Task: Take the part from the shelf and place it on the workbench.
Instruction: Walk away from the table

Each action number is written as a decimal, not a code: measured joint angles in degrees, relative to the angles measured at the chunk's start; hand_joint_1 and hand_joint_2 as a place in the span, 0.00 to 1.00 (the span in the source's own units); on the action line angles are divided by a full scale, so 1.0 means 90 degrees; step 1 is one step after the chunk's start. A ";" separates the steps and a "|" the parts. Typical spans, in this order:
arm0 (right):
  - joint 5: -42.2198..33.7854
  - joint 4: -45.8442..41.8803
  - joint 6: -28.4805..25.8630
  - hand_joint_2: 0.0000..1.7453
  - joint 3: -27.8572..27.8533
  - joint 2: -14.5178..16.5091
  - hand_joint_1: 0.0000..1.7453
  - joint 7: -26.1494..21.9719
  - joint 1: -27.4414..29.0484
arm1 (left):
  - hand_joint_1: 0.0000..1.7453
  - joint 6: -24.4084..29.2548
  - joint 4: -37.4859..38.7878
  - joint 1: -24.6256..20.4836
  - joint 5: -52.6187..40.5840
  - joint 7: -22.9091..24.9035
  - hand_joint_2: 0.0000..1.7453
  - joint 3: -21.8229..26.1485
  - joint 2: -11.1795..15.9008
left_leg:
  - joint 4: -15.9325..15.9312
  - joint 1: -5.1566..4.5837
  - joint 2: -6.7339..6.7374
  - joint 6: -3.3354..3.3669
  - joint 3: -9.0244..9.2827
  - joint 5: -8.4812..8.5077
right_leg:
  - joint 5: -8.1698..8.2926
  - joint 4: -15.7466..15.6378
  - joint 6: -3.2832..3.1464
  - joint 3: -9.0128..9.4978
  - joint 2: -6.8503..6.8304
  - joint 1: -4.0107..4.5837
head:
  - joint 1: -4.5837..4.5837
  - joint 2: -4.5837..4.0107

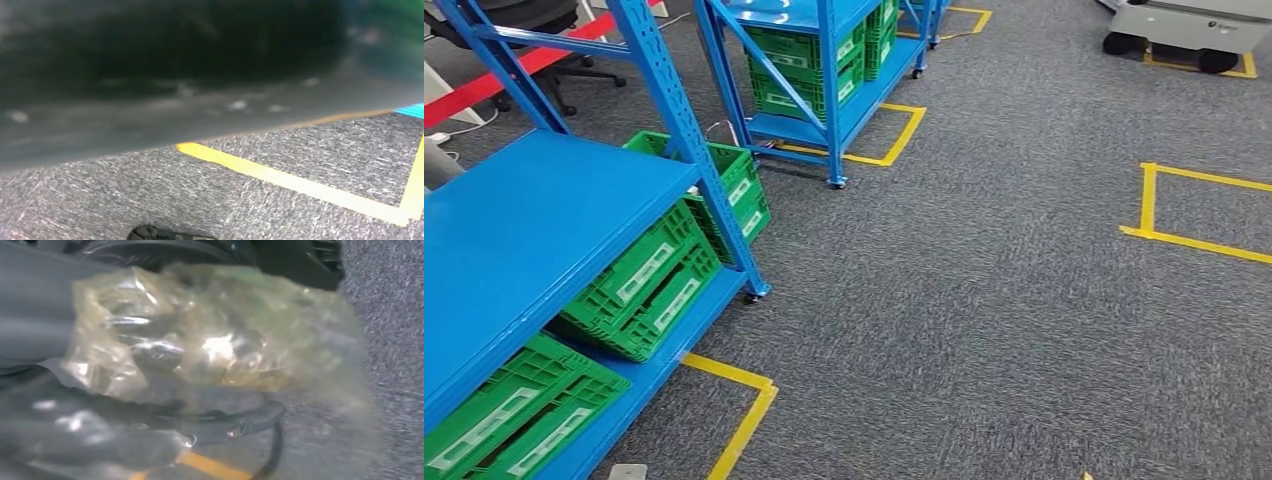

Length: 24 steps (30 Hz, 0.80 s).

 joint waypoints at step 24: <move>-0.0070 -0.0027 0.0066 0.00 -0.0002 -0.0010 0.00 -0.0007 0.0015 | 0.00 0.0002 -0.0001 -0.0019 -0.0089 -0.0008 0.00 0.0100 -0.0022 | -0.0068 0.0017 0.0370 0.0104 0.0008 0.0042 | -0.0914 0.1487 0.0079 -0.0601 -0.0386 0.0022 | -0.0002 0.0000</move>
